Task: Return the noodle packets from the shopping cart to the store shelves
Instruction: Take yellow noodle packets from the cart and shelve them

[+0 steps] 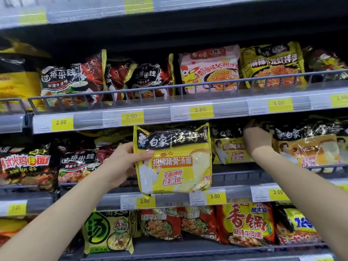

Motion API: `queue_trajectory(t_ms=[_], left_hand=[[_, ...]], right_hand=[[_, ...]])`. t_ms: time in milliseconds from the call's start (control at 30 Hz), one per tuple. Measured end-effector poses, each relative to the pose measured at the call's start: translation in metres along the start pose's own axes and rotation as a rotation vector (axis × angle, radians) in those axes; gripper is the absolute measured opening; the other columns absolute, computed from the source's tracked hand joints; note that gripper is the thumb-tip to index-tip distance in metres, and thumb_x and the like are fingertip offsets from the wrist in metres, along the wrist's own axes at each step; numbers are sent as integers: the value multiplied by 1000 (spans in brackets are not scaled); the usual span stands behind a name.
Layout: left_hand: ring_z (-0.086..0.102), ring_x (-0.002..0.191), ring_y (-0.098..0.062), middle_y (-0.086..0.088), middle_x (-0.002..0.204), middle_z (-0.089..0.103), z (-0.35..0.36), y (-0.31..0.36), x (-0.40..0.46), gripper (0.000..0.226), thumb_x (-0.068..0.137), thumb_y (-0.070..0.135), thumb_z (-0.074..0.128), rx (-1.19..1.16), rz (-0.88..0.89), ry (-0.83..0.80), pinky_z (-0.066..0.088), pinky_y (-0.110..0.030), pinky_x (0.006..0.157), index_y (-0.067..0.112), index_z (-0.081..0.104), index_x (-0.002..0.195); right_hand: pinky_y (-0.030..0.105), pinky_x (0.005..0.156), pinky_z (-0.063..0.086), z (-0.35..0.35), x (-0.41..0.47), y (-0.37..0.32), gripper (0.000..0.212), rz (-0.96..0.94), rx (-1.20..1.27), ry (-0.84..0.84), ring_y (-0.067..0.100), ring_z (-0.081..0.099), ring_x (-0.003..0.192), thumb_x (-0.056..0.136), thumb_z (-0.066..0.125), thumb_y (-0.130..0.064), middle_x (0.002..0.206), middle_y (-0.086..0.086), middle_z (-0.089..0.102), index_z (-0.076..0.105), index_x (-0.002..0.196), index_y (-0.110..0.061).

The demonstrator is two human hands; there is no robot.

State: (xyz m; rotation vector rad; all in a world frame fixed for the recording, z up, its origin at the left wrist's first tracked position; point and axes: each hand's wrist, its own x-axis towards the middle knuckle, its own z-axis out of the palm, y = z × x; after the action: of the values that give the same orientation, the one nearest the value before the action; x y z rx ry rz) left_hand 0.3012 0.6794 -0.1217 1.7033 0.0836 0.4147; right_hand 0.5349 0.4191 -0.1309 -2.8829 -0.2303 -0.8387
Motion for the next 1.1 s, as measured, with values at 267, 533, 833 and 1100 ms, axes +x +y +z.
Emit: queue_trajectory(t_ms=[267,533,833,1100], left_hand=[[68,81,-22,-5,85,73,5,2,-1,33,64,22,75,11,26,-20,52,-37,75,10,62,92],[69,75,-17,-2,81,74,21,4,2,30,64,23,69,5,29,-48,52,-36,74,11,62,90],[69,71,-17,0,76,74,30,1,6,8,81,14,67,30,47,18,53,-29,61,9,64,86],[71,77,-22,-6,85,75,42,6,1,17,80,23,72,121,107,143,59,-38,70,10,69,91]], right_hand=[[39,98,41,-5,-12,-7,58,-159,-6,-27,36,43,127,87,53,-3,142,20,39,33,142,-1],[28,78,54,-46,-77,-12,47,-4,1405,-497,15,67,81,94,37,-52,94,10,71,64,91,-14],[14,64,54,-58,-95,-16,10,-166,1374,-611,4,71,78,83,69,-21,83,-6,76,71,91,-16],[26,65,57,-50,-94,-20,23,25,1456,-670,18,73,79,75,77,-12,90,7,76,70,95,-3]])
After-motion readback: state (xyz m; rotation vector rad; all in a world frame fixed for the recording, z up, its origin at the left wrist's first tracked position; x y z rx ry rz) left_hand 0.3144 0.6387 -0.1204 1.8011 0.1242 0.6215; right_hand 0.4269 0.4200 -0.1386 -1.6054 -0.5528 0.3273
